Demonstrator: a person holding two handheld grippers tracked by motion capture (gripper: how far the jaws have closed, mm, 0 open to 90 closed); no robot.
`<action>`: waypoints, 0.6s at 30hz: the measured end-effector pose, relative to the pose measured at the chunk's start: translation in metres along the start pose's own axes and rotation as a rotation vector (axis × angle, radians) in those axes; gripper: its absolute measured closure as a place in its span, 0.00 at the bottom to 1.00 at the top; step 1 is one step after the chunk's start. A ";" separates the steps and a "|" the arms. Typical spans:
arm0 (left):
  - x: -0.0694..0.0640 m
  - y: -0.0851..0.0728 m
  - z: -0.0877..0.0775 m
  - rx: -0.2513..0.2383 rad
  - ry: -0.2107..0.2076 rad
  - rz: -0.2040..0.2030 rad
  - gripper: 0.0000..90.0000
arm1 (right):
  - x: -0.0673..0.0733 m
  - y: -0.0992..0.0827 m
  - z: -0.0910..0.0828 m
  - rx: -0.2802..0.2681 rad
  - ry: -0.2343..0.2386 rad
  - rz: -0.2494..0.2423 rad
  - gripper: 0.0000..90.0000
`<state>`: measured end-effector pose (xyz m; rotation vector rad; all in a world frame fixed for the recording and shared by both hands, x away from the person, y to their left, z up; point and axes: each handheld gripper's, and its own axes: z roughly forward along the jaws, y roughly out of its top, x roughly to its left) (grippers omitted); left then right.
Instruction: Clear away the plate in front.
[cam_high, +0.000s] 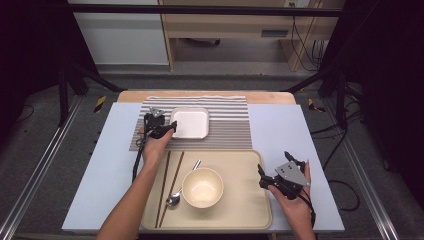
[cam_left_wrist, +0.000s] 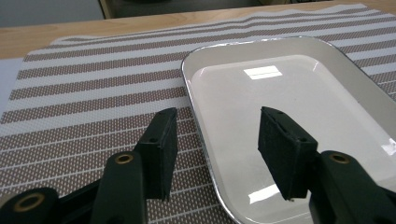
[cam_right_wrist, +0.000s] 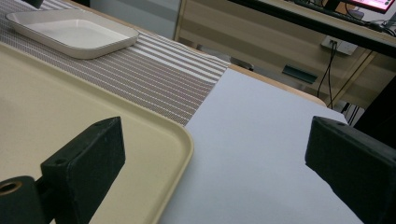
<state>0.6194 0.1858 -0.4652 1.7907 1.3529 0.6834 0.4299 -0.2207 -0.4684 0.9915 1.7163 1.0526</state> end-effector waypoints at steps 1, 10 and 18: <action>0.000 -0.001 0.001 0.005 0.008 0.001 0.54 | 0.000 0.000 0.000 -0.001 0.000 0.000 0.06; 0.000 -0.003 0.003 0.032 0.015 -0.027 0.64 | 0.000 0.000 0.000 0.000 0.003 0.000 0.06; -0.001 -0.005 0.006 0.053 0.015 -0.042 0.69 | 0.000 0.000 0.000 0.001 0.001 0.001 0.06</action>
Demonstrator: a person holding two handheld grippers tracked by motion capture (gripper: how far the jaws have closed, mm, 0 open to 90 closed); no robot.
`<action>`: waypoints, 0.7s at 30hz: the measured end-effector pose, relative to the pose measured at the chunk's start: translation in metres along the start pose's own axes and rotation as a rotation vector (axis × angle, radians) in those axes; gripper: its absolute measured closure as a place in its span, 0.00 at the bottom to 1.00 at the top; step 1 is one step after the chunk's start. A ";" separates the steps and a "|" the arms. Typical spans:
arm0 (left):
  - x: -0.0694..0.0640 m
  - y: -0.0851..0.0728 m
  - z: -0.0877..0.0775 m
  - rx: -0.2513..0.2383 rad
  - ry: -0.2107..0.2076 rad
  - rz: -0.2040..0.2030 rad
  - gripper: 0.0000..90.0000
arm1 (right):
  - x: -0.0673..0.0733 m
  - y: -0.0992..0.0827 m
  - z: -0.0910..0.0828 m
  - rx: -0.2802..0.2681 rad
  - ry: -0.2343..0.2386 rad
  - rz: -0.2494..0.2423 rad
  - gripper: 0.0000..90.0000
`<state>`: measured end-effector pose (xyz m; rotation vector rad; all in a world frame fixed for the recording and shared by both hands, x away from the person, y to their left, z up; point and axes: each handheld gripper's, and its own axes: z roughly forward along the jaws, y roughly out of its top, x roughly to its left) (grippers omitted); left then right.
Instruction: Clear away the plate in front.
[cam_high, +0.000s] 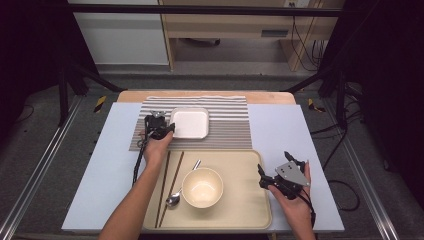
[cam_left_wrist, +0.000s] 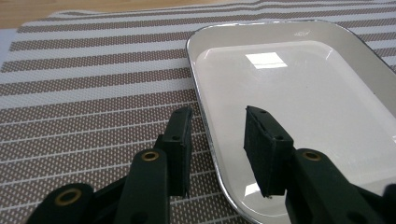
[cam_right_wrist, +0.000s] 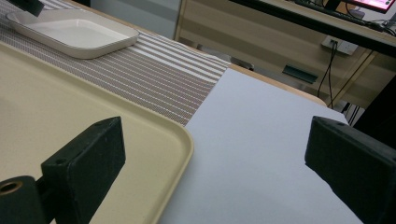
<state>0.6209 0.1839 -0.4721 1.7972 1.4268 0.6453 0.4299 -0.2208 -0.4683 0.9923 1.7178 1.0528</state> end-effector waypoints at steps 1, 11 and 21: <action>0.000 0.000 0.000 0.004 0.002 0.003 0.69 | 0.000 0.000 0.000 0.001 0.000 0.000 0.06; -0.004 -0.002 0.006 0.032 0.009 0.004 0.73 | -0.001 0.000 0.000 0.002 0.001 0.002 0.06; -0.004 -0.002 0.008 0.046 0.014 -0.016 0.76 | -0.001 0.000 0.000 0.002 0.001 0.004 0.06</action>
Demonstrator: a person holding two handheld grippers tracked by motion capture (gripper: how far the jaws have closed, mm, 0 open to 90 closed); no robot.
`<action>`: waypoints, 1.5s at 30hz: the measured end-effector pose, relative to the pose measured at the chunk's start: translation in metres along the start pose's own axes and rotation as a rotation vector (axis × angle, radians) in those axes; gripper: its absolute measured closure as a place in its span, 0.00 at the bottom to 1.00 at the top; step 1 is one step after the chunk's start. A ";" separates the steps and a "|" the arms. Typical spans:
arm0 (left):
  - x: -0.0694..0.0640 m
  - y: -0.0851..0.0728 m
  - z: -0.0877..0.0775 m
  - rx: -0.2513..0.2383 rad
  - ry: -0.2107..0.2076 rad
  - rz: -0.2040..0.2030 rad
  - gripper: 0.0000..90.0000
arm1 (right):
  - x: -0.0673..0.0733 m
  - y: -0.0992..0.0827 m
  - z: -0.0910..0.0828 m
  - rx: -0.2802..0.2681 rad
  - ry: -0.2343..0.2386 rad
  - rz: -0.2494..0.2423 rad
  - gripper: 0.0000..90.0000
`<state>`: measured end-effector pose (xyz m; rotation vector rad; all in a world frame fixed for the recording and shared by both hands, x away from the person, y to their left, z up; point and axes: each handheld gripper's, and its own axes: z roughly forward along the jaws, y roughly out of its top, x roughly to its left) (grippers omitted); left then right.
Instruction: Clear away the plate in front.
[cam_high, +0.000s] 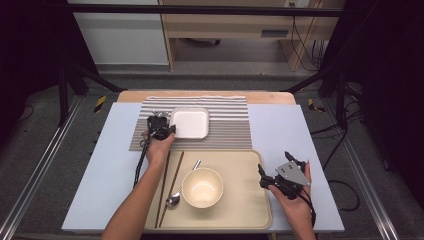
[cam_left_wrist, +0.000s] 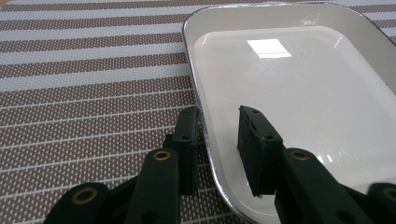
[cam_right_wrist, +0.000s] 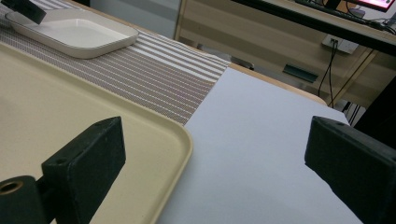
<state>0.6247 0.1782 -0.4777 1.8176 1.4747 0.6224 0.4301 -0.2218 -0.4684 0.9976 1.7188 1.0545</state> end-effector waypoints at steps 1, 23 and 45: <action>0.000 0.000 0.000 0.001 0.001 -0.003 0.76 | 0.000 0.000 0.000 0.000 0.001 -0.001 0.06; 0.003 0.005 0.002 0.030 0.022 -0.049 0.90 | -0.001 -0.001 0.000 0.001 0.000 0.002 0.06; 0.004 0.006 0.003 0.044 0.017 -0.049 0.91 | -0.002 -0.001 0.001 0.005 0.003 0.002 0.06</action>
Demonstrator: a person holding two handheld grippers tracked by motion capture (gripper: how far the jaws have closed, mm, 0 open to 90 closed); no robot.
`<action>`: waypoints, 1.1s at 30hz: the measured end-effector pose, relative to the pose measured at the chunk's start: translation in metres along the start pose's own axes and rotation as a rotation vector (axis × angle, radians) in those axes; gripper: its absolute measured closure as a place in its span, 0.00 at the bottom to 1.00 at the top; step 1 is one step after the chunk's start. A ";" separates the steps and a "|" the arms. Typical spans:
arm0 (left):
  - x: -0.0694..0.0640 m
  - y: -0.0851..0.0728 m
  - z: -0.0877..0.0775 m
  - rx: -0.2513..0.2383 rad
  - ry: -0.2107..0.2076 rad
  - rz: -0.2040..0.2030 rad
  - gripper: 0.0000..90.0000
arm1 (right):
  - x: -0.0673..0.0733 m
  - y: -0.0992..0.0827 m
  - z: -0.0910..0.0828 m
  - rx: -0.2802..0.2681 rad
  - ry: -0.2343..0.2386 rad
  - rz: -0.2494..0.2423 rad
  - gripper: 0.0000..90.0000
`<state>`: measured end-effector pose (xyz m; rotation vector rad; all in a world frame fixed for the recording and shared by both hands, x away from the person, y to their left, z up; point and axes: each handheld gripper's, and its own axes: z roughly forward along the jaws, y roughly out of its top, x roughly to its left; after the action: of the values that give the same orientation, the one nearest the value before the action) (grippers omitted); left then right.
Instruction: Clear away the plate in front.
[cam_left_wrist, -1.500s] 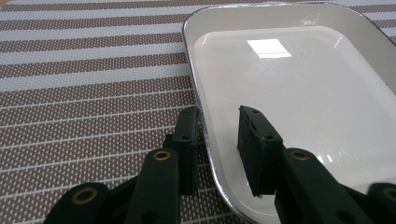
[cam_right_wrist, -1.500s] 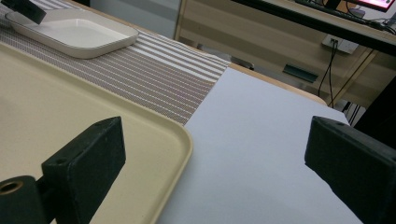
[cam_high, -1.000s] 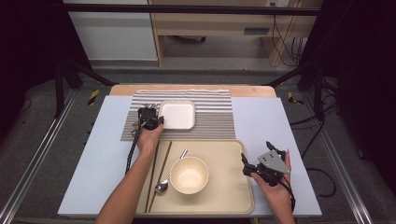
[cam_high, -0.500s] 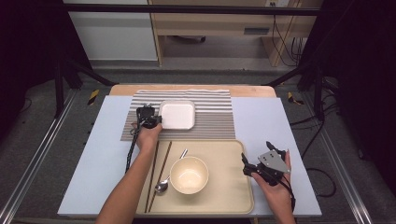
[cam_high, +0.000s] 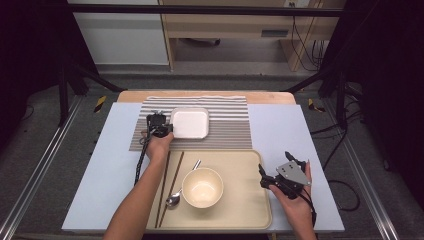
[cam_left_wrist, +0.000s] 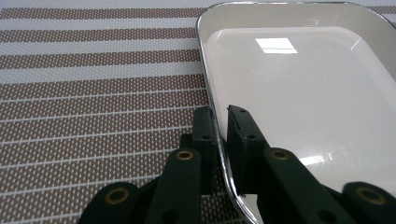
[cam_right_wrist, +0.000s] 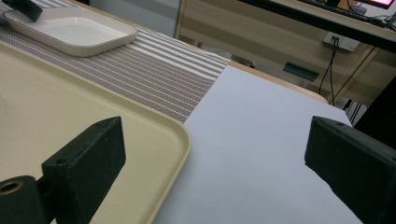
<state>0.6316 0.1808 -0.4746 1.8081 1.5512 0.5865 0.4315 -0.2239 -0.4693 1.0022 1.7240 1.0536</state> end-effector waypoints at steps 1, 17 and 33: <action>0.001 0.000 0.000 0.004 -0.002 -0.004 0.91 | 0.000 0.000 0.000 0.000 0.000 0.001 0.06; -0.001 0.007 -0.010 -0.057 -0.070 -0.099 0.98 | -0.001 0.000 0.000 0.003 -0.001 0.005 0.06; -0.008 0.017 -0.033 -0.143 -0.115 -0.083 0.99 | 0.002 0.001 0.000 0.000 -0.001 0.006 0.06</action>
<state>0.6183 0.1782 -0.4394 1.6338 1.4612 0.5307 0.4313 -0.2217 -0.4693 1.0087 1.7211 1.0572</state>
